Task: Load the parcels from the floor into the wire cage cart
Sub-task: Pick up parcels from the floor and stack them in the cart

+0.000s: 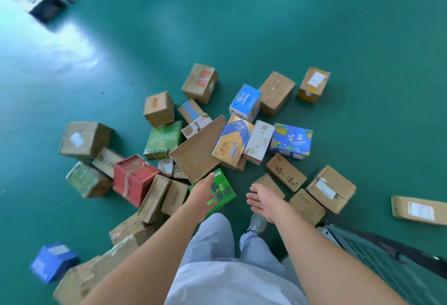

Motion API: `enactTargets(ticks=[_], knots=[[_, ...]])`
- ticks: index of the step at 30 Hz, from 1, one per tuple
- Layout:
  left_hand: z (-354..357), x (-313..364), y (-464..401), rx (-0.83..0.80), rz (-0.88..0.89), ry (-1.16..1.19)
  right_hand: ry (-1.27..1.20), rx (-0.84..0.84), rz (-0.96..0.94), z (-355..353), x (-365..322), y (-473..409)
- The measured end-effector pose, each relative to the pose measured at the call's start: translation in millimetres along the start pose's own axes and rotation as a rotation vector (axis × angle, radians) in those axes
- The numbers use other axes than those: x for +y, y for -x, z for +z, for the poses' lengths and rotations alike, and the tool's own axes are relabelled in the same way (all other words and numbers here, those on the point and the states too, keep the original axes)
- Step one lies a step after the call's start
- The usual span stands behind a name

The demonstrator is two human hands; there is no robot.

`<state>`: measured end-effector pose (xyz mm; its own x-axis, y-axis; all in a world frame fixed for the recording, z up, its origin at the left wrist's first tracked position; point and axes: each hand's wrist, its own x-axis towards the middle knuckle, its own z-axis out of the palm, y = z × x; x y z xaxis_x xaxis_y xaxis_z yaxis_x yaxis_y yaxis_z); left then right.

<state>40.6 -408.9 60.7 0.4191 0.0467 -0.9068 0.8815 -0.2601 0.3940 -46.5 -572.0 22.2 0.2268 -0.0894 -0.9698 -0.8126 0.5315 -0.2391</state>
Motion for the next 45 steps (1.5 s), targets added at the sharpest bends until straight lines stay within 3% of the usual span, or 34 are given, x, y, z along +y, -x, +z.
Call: enactTargets(ticks=[14,29,32,41,45], knots=[[-71.4,-40.7,-106.9,0.100,-0.176,0.154,0.318,-0.036,0.110,70.7,-9.5,-97.3],[-145.0,-121.7,-392.0,0.047,-0.325,-0.061,0.529,0.042,0.288,171.0,50.4,-351.0],[-147.6,-134.7,-443.5,0.035,-0.323,-0.152,0.579,0.020,0.262,178.2,57.7,-400.9],[-125.8,-212.3,-594.0,0.056,-0.396,-0.227,0.784,0.296,-0.006,153.9,87.6,-553.1],[-107.1,-246.1,-629.5,0.042,-0.451,-0.235,0.741,0.267,0.030,137.8,111.3,-598.4]])
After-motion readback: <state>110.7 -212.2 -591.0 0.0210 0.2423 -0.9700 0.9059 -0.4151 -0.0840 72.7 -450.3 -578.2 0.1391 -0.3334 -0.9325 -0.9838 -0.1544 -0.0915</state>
